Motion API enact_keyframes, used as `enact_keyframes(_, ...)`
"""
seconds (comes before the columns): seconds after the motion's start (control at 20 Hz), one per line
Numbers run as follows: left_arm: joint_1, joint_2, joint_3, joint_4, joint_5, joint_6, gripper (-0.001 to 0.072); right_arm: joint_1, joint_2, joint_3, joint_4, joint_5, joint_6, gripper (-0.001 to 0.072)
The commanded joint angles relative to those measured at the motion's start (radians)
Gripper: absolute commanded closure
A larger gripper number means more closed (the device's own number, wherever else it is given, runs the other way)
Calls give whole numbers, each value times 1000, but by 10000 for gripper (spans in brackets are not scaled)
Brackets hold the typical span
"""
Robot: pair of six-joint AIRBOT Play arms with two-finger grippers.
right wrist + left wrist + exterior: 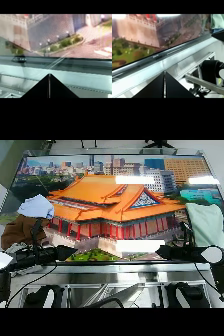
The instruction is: Fold the shirts.
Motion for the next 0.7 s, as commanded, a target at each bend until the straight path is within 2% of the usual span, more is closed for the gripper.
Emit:
enact_keyframes(0.0, 1, 1, 0, 1, 2, -1, 692, 1, 1, 0, 0, 0, 0, 696)
enact_keyframes(0.25, 2, 0, 1, 1, 27, -1, 692, 1, 1, 0, 0, 0, 0, 696)
enact_keyframes(0.4, 2, -3, 7, 5, 102, 0, 692, 1, 1, 0, 0, 0, 0, 696)
enact_keyframes(0.55, 4, -106, 155, 159, 137, -1, 689, 1, 2, 0, 0, 0, 0, 696)
enact_keyframes(0.6, 3, -170, 246, 245, 139, -1, 500, 1, 1, 0, 0, 0, 0, 696)
enact_keyframes(0.65, 3, -238, 341, 330, 154, -6, 49, 1, 1, 0, 0, 0, 0, 696)
